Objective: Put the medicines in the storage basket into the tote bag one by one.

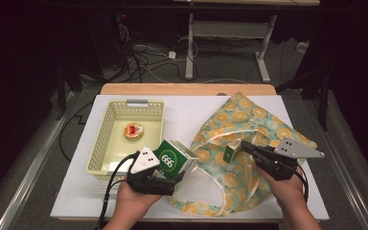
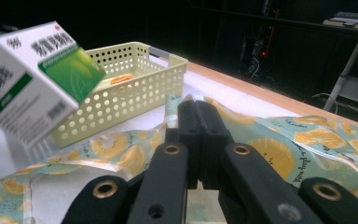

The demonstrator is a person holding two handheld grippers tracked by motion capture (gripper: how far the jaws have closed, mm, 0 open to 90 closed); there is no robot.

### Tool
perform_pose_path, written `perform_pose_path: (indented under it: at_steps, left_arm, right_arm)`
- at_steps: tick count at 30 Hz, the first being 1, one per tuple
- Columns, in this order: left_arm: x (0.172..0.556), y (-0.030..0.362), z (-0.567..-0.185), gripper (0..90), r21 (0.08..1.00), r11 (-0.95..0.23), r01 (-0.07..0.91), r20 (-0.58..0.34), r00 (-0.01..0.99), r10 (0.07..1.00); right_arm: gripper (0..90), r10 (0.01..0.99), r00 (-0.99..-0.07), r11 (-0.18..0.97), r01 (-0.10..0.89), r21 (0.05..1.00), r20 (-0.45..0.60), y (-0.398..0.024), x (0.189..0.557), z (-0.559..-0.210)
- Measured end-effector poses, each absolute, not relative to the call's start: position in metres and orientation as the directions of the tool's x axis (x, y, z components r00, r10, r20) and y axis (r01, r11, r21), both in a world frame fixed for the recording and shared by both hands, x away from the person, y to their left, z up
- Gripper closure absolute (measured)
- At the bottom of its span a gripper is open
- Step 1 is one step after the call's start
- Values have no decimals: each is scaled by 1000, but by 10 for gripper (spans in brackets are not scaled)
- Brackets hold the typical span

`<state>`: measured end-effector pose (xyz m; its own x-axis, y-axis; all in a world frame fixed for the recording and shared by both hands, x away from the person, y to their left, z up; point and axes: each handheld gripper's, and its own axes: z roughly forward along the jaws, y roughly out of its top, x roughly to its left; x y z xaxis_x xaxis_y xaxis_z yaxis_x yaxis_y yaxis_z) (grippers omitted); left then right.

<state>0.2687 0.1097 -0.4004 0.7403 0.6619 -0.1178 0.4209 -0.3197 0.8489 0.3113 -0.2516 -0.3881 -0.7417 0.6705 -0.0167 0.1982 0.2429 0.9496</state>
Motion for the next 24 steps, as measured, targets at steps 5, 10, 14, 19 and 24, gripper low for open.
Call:
perform_pose_path:
  at_steps: [5, 10, 14, 19, 24]
  left_arm:
    - [269, 92, -406, 53, 838, -353, 416, -114, 766, 633]
    - [270, 75, -414, 52, 818, -395, 417, -105, 785, 611]
    - [274, 61, -418, 52, 807, -414, 421, -111, 796, 595]
    - [279, 44, -419, 52, 800, -428, 420, -113, 806, 580]
    - [287, 26, -420, 52, 794, -445, 414, -103, 813, 573]
  right_arm:
    - [900, 668, -744, 242, 197, 950, -16, -251, 311, -388]
    - [900, 668, -744, 239, 199, 950, -12, -251, 311, -388]
    - [900, 669, -743, 238, 198, 951, -13, -251, 310, -388]
    - [900, 669, -743, 241, 195, 951, -17, -251, 310, -387]
    - [900, 667, -745, 237, 195, 952, -14, -251, 310, -387]
